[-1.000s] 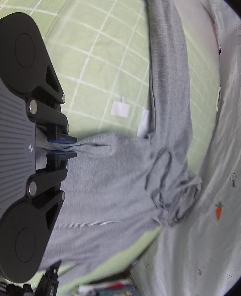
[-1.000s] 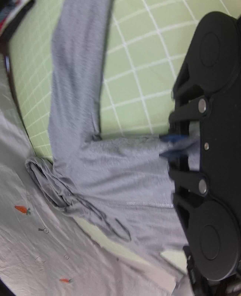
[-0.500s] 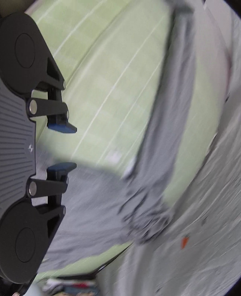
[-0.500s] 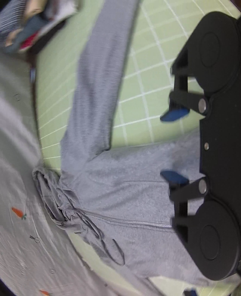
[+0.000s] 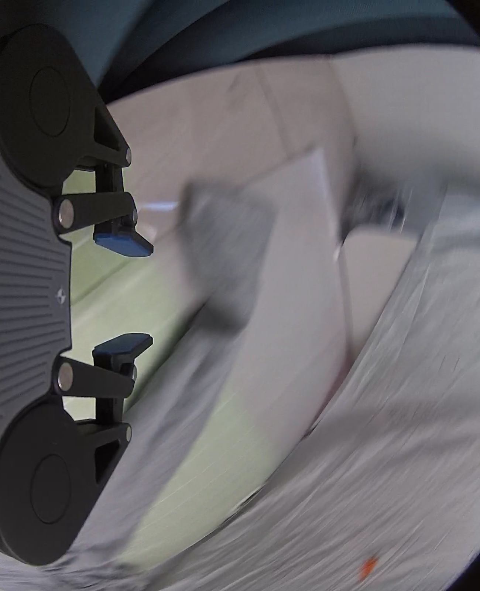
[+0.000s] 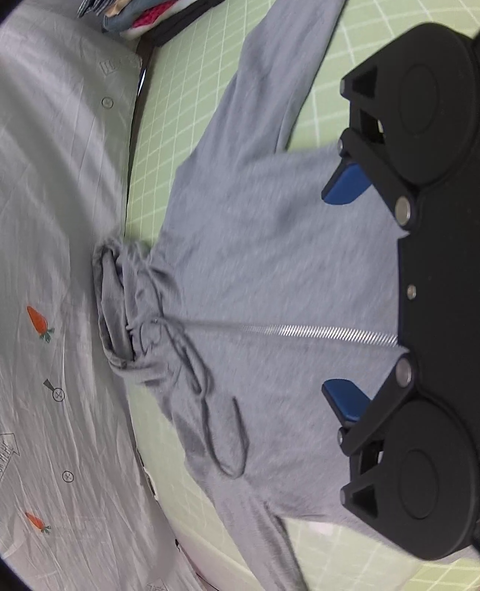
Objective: Fold clothes
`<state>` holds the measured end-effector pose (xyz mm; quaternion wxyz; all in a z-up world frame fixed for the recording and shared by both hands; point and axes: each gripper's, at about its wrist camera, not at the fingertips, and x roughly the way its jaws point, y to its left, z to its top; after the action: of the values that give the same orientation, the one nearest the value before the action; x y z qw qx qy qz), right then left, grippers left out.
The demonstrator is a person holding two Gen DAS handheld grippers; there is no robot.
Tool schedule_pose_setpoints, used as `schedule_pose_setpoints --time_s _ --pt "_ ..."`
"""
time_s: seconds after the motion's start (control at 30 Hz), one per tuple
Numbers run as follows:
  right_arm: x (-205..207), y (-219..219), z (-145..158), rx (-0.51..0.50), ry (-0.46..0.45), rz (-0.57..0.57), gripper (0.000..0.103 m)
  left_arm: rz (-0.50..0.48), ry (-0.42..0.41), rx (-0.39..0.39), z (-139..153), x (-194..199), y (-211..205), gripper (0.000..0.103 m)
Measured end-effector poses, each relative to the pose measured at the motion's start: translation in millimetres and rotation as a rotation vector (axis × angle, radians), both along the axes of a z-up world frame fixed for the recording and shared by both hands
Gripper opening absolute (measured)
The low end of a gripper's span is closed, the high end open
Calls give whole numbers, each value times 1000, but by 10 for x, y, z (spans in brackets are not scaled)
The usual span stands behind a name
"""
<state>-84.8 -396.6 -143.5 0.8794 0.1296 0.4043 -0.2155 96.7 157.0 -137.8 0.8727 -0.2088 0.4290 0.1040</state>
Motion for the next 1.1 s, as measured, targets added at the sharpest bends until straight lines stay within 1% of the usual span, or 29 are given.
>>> schedule_pose_setpoints --time_s 0.17,0.27,0.37,0.47,0.6,0.7,0.77,0.83,0.9,1.0,1.03,1.07,1.1 --pt "310 178 -30 0 -2 -20 102 29 2 19 -148 294 360 49" --pt "518 257 -44 -11 3 -25 102 10 -7 41 -199 438 428 51" --pt "744 269 -30 -13 8 -32 102 -15 -7 80 -242 552 397 51" --pt "1002 218 -6 -17 -4 -30 102 -58 10 127 -297 642 378 51" --pt "1370 33 21 5 -36 -52 101 -76 14 142 -358 713 381 51" --pt "1671 -106 6 -25 -33 -47 100 -93 10 159 -376 752 369 54" --pt "1867 -193 -21 -40 -25 -29 99 -94 12 166 -377 778 360 60" --pt "2039 -272 -45 -34 -27 -7 96 -88 9 159 -378 795 358 62" --pt "2202 -336 -71 -13 -30 16 81 -92 7 168 -378 813 340 62" --pt "2422 -405 -136 3 -27 38 68 -119 12 191 -374 834 288 61" --pt "2482 -421 -164 4 -24 43 66 -125 15 197 -372 836 276 61" --pt "2530 -436 -192 12 -21 50 59 -124 17 200 -373 837 273 61" --pt "2574 -450 -222 20 -19 58 48 -119 18 199 -372 839 274 60"
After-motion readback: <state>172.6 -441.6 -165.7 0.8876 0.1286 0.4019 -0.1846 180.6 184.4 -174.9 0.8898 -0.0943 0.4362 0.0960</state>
